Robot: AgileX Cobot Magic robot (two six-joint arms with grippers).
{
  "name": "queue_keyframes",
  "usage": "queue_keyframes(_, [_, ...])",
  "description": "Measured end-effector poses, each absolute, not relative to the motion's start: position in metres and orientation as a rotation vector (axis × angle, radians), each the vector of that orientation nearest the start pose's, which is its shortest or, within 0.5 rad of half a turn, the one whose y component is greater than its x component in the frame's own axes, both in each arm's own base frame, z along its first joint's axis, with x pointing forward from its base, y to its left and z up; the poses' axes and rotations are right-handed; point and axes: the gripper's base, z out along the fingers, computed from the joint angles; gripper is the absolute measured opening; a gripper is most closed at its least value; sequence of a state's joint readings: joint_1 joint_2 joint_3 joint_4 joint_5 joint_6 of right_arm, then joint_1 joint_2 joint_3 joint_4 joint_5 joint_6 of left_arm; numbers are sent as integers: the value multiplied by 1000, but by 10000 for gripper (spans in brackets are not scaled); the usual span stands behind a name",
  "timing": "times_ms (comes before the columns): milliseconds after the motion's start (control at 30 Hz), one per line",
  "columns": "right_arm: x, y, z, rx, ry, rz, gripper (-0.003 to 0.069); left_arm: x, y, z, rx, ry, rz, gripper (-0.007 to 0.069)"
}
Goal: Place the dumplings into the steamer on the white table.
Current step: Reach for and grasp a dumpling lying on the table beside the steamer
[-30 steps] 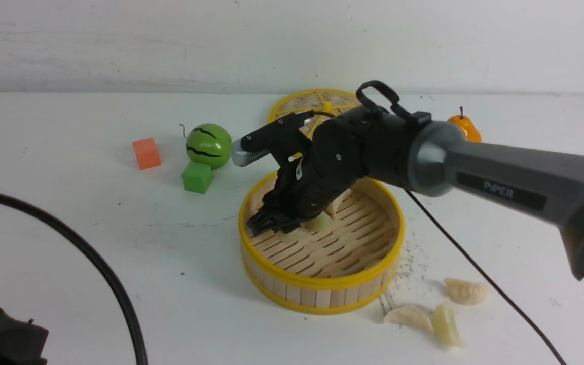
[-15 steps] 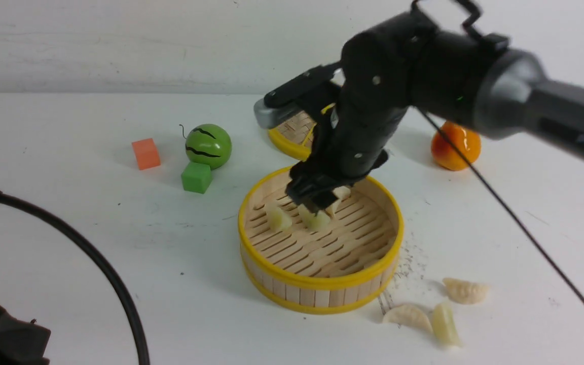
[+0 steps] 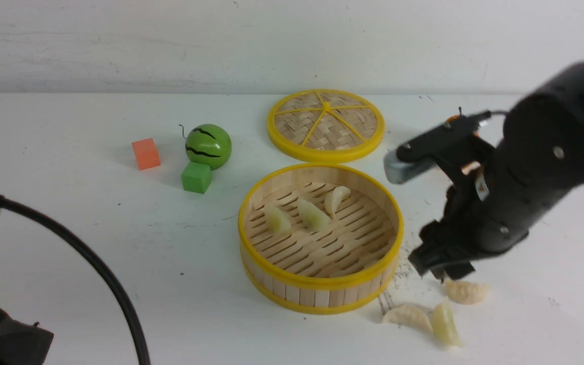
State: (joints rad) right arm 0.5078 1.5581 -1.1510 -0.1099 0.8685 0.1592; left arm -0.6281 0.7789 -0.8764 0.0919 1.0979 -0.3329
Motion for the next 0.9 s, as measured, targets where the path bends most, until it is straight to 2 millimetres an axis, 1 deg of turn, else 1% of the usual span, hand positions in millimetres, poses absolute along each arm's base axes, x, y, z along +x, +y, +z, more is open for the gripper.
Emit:
queue_keyframes(33, [277,143,257,-531,2705,46,428,105,-67,345,386,2471,-289,-3])
queue_keyframes(67, [279,133,245,-451,2709,56,429,105,-67,345,391,2471,-289,-3])
queue_keyframes(133, [285,123,231,-362,2691,73,430,104,-67,345,394,2471,-293,-3])
queue_keyframes(200, [293,114,224,-321,2663,71,431,104,-68,345,395,2473,-300,-3])
queue_keyframes(233, [298,111,222,-327,2644,61,431,104,-68,345,395,2475,-304,-3])
queue_keyframes(300, [308,102,214,-383,2629,11,431,104,-68,345,396,2477,-307,-3])
queue_keyframes(367, [315,98,206,-444,2638,-24,432,103,-68,344,397,2482,-309,-1])
queue_keyframes(433, [321,96,197,-524,2651,-54,432,103,-68,344,397,2485,-312,0])
queue_keyframes(467, [324,96,191,-595,2654,-71,432,103,-68,344,397,2488,-314,1])
queue_keyframes(500, [324,97,189,-606,2656,-74,432,103,-68,344,397,2489,-314,1])
queue_keyframes(533, [327,98,178,-708,2674,-88,432,102,-69,344,397,2492,-319,3])
queue_keyframes(567, [327,98,178,-708,2674,-88,432,102,-69,344,397,2492,-319,3])
queue_keyframes(600, [327,99,169,-769,2697,-87,432,102,-69,344,396,2493,-324,4])
queue_keyframes(667, [327,100,161,-850,2721,-81,432,102,-69,344,395,2498,-333,6])
queue_keyframes(800, [328,102,160,-924,2706,-78,427,101,-70,344,395,2502,-339,6])
queue_keyframes(867, [329,102,159,-929,2708,-75,402,101,-70,343,395,2505,-337,6])
queue_keyframes(900, [328,102,159,-927,2711,-72,377,101,-70,343,395,2505,-337,6])
